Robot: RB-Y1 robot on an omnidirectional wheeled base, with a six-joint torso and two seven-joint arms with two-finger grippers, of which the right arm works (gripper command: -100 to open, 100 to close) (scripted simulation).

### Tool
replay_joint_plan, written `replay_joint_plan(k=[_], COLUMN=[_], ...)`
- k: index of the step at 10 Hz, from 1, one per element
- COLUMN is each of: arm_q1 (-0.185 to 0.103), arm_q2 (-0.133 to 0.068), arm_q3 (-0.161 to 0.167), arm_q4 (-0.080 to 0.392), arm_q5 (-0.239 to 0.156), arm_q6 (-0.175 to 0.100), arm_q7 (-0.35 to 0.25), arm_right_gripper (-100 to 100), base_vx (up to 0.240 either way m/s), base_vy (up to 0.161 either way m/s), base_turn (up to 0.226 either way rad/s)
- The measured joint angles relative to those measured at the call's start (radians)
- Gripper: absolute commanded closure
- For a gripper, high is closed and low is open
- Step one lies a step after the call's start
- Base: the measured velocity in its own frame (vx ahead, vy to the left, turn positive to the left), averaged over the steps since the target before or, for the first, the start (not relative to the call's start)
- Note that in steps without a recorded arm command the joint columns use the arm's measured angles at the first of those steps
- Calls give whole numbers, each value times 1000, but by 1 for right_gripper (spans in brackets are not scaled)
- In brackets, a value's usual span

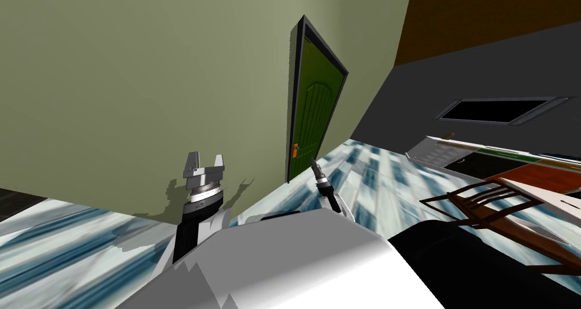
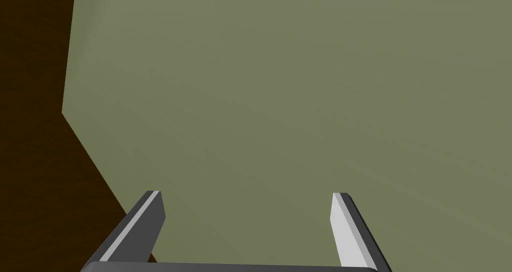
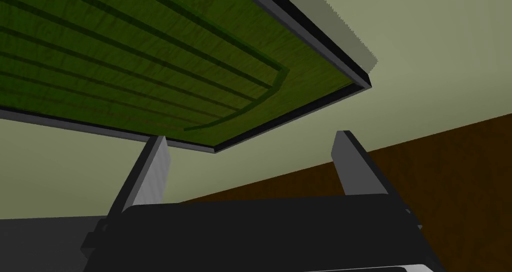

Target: Pull the door open

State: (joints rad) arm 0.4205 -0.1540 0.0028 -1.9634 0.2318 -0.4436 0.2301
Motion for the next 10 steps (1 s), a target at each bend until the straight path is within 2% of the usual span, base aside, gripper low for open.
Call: replay_joint_plan(k=[2, 4, 9, 10], arm_q1=[-9, -23, -76, -79], arm_q2=[-9, -29, -59, -69], arm_q3=[4, 0, -1, -3], arm_q4=[40, 81, 209, 226], arm_q5=[32, 60, 139, 153], arm_q6=[-11, -19, -44, -50], arm_q7=[41, 77, 180, 198], arm_right_gripper=[-100, -100, -100, -100], base_vx=[100, 85, 86, 87], base_vy=[-64, -73, -67, -74], base_turn=[79, 74, 78, 72])
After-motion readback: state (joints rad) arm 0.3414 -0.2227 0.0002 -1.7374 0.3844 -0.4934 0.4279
